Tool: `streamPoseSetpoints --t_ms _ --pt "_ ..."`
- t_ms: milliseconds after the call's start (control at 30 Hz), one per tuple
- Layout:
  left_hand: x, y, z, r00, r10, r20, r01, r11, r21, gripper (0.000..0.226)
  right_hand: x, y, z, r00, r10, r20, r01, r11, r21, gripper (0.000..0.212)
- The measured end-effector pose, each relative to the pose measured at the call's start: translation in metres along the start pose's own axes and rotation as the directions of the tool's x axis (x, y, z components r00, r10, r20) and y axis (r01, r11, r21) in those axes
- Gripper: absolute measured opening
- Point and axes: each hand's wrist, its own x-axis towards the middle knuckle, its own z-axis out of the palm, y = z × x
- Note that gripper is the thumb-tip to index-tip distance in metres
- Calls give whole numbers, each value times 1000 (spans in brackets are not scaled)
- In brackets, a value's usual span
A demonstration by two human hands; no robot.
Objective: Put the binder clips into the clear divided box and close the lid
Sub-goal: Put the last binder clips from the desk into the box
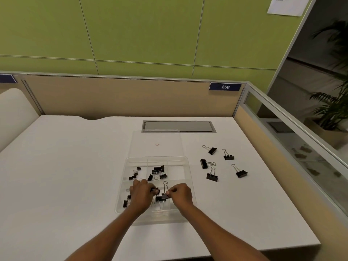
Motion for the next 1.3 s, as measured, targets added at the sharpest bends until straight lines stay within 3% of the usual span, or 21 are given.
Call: streamPoseSetpoints --t_ms 533,733,867,1300 --pt "-11 -8 6 991 134 -7 -130 972 195 24 -3 -1 30 1000 -9 -23 4 978 -207 10" --pt "-13 -7 4 991 133 11 -132 962 239 14 -3 2 28 997 -53 -63 42 986 -159 10" --pt "-7 -2 5 989 138 -52 -119 954 275 19 0 6 20 993 -69 -94 57 991 -123 18" --pt "26 62 12 961 267 -67 -255 954 156 12 24 28 -35 969 -88 -231 84 996 -25 15"
